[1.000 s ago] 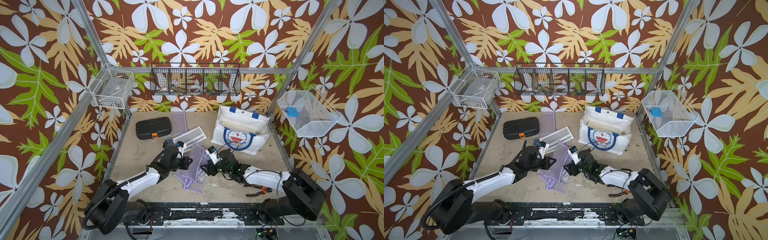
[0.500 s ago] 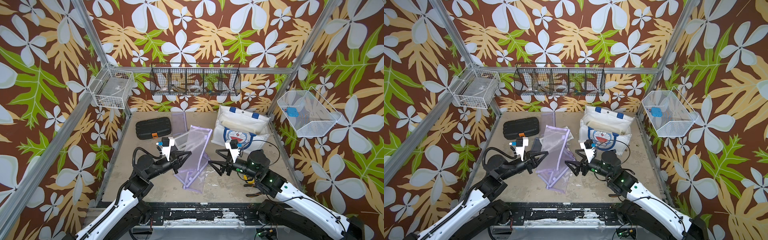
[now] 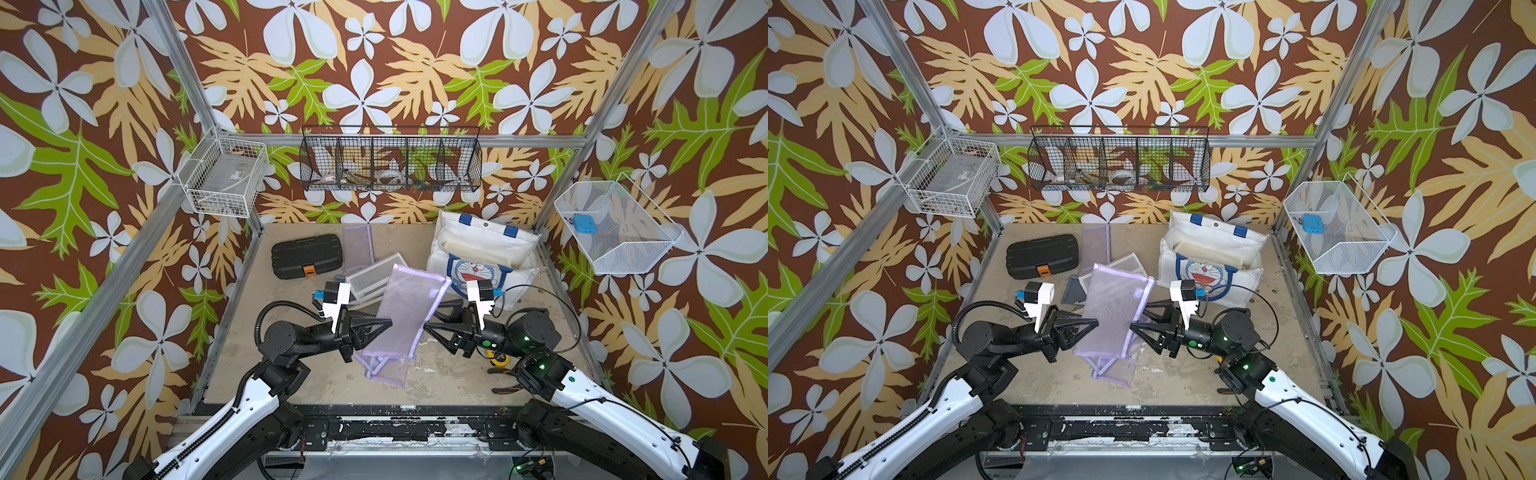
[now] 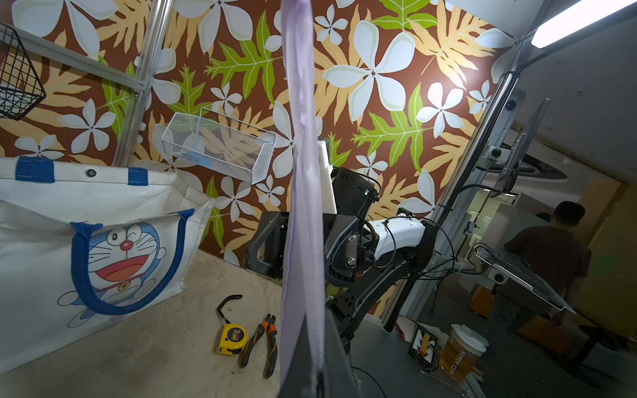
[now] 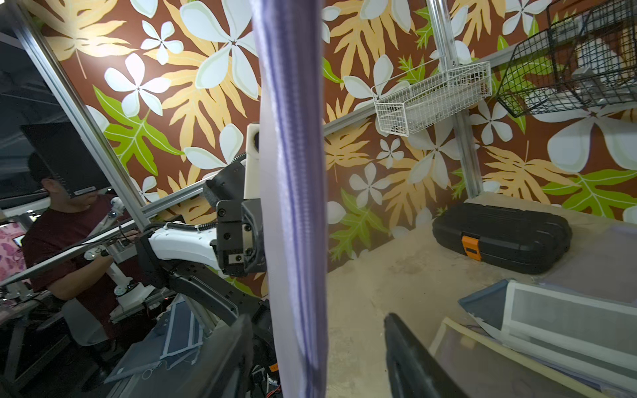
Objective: Put the pencil pouch into the canvas bag
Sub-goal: Pick up the pencil case from the pencil case.
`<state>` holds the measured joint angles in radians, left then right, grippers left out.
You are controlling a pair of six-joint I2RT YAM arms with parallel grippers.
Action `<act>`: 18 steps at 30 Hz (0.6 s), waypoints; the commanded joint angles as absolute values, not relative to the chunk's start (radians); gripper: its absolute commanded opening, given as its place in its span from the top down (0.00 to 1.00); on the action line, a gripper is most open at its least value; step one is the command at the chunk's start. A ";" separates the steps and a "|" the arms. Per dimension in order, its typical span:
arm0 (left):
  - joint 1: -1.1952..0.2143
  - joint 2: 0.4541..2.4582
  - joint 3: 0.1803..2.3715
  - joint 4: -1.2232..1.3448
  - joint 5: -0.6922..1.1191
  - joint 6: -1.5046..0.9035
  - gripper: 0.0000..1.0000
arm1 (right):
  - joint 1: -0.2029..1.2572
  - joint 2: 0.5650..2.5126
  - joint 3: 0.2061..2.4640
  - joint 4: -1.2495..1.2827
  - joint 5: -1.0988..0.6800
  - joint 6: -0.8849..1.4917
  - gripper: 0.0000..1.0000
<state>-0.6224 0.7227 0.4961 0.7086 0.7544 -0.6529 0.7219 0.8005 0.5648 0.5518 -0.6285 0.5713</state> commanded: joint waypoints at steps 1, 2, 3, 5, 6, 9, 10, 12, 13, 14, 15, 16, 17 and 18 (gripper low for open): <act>-0.629 0.731 0.494 0.792 0.782 -0.681 1.00 | 0.722 0.804 0.555 0.658 -0.654 0.601 0.47; -0.631 0.734 0.494 0.793 0.783 -0.682 1.00 | 0.722 0.808 0.551 0.681 -0.659 0.608 0.48; -0.631 0.737 0.492 0.793 0.784 -0.684 1.00 | 0.722 0.809 0.549 0.692 -0.660 0.612 0.49; -0.634 0.743 0.490 0.805 0.784 -0.690 1.00 | 0.722 0.819 0.554 0.697 -0.663 0.610 0.52; -0.634 0.745 0.489 0.811 0.784 -0.694 1.00 | 0.722 0.823 0.559 0.696 -0.664 0.606 0.55; -0.634 0.757 0.488 0.824 0.784 -0.701 1.00 | 0.723 0.833 0.563 0.704 -0.675 0.612 0.67; -0.634 0.762 0.486 0.825 0.784 -0.703 1.00 | 0.723 0.834 0.562 0.710 -0.677 0.615 0.70; -0.634 0.768 0.482 0.835 0.780 -0.708 1.00 | 0.722 0.832 0.559 0.710 -0.678 0.621 0.76; -0.633 0.771 0.478 0.843 0.778 -0.711 1.00 | 0.722 0.827 0.557 0.708 -0.675 0.621 0.79; -0.634 0.776 0.475 0.848 0.777 -0.713 1.00 | 0.722 0.820 0.554 0.702 -0.671 0.620 0.83; -0.634 0.779 0.473 0.850 0.776 -0.715 1.00 | 0.722 0.814 0.550 0.698 -0.667 0.620 0.87; -0.633 0.782 0.471 0.853 0.775 -0.715 1.00 | 0.721 0.806 0.546 0.692 -0.661 0.616 0.91; -0.634 0.785 0.468 0.856 0.773 -0.715 1.00 | 0.722 0.796 0.544 0.684 -0.656 0.609 0.93; -0.633 0.787 0.468 0.856 0.771 -0.714 1.00 | 0.722 0.789 0.543 0.674 -0.652 0.602 0.96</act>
<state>-0.6331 0.7834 0.4698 0.8032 0.7677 -0.7040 0.7216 0.8036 0.5434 0.6579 -0.6601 0.6163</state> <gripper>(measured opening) 0.053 0.058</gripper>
